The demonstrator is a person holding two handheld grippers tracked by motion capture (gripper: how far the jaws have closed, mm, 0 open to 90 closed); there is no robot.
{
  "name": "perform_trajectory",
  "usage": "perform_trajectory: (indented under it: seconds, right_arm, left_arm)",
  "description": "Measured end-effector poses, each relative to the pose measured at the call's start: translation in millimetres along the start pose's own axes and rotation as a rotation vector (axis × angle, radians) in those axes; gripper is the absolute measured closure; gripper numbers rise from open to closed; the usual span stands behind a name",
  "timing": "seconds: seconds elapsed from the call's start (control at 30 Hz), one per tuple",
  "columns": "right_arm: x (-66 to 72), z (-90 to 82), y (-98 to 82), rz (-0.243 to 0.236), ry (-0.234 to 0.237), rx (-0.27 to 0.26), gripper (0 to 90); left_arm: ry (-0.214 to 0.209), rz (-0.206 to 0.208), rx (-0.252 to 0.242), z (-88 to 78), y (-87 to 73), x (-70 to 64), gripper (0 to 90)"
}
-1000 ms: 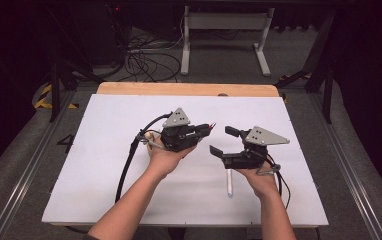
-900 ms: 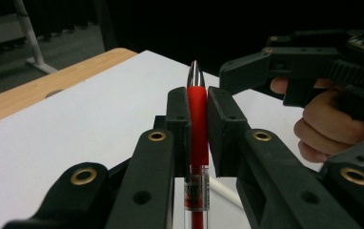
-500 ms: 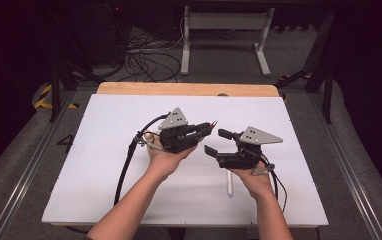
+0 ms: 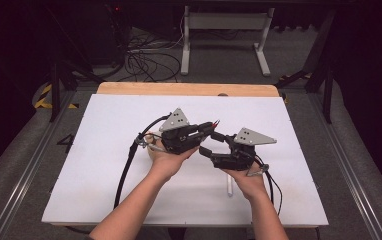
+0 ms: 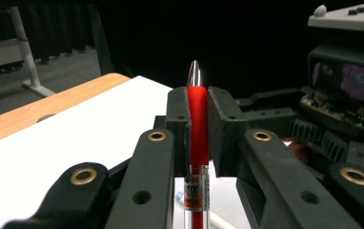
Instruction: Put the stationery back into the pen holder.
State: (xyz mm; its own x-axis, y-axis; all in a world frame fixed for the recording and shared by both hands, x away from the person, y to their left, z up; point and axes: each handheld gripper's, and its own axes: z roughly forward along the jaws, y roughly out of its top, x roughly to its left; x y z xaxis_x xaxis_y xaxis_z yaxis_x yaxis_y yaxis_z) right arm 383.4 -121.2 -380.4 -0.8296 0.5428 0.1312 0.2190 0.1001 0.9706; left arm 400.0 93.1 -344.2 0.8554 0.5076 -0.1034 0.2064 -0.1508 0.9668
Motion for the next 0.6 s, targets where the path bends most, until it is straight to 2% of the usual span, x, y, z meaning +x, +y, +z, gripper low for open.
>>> perform_trajectory:
  seconds: [0.27,0.6]
  right_arm:
    - [4.9,3.6,-1.0,0.005,0.007,-0.032,45.3]
    - [6.1,7.4,-3.1,0.025,0.029,-0.030,53.7]
  left_arm:
    - [-0.006,0.006,-0.017,2.0,0.1,-4.9,80.4]
    - [-0.022,0.011,-0.021,1.9,0.8,-7.6,80.3]
